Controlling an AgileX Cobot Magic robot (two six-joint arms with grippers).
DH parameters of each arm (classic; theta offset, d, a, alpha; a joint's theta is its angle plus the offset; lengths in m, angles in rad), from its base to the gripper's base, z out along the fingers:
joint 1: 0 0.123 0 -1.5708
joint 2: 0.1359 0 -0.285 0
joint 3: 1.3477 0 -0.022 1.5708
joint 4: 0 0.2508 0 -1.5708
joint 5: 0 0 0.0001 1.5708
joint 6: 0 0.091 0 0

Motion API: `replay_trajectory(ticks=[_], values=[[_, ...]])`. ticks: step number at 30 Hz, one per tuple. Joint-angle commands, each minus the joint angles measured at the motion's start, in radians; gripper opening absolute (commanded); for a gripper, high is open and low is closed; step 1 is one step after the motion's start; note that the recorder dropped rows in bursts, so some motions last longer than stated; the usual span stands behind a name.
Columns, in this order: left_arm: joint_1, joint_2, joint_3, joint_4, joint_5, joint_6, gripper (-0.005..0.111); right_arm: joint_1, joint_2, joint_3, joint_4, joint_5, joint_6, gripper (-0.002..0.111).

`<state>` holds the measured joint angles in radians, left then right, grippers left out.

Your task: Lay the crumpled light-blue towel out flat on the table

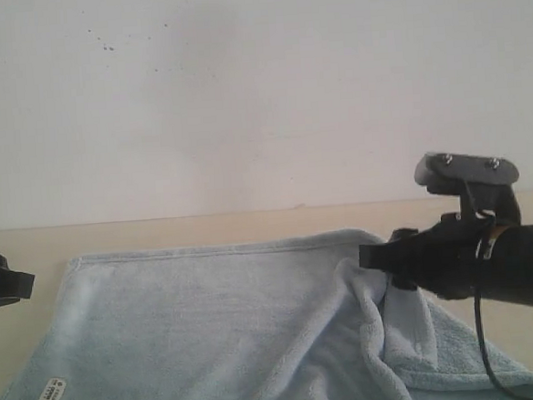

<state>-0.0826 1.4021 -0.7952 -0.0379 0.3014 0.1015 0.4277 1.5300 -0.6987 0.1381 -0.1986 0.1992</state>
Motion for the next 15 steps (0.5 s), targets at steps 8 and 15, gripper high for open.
replay_trajectory(ticks=[8, 15], values=[[0.001, -0.005, 0.005, -0.025, -0.008, 0.005, 0.048, 0.000, -0.268, -0.061, -0.021, 0.312, -0.587, 0.049], [0.001, -0.005, 0.005, -0.024, -0.003, 0.005, 0.048, 0.000, -0.251, -0.197, -0.040, 0.773, -0.325, 0.049]])
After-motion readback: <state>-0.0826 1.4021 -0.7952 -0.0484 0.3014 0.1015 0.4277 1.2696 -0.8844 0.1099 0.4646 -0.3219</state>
